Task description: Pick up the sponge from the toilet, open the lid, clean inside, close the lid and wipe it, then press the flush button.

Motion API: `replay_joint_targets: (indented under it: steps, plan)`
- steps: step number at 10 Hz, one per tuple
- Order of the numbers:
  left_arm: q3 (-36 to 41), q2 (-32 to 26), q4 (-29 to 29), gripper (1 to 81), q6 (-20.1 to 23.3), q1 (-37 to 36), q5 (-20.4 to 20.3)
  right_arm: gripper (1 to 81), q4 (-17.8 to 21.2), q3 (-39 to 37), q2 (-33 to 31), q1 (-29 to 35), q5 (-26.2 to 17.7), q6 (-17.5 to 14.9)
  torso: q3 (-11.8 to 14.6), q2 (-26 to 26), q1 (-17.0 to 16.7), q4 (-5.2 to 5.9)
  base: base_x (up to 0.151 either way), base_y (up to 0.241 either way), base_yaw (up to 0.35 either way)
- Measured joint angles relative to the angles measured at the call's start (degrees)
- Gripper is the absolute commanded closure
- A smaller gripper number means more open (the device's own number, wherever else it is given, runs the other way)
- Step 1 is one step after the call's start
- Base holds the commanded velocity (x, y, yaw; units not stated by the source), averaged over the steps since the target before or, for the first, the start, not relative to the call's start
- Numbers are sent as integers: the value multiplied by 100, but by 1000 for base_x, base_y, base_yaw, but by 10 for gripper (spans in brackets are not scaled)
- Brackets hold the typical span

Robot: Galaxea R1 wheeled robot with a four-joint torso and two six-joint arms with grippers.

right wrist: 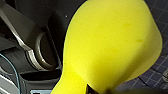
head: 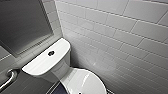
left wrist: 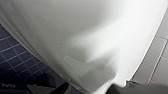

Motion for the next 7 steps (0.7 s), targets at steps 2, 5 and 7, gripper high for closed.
replay_joint_targets:
  steps: [2,5,7]
  plan:
    - [-324,174,-94,10,-16,-30,105,811,4,2,13,35,2,0,0,0,2,0,0,0,0]
    - [-333,162,-293,10,-20,-96,243,811,9,0,27,33,-6,0,-2,0,2,0,0,0,0]
    - [-96,17,-424,10,-40,-140,330,811,9,0,24,35,-6,2,-2,0,2,0,0,0,0]
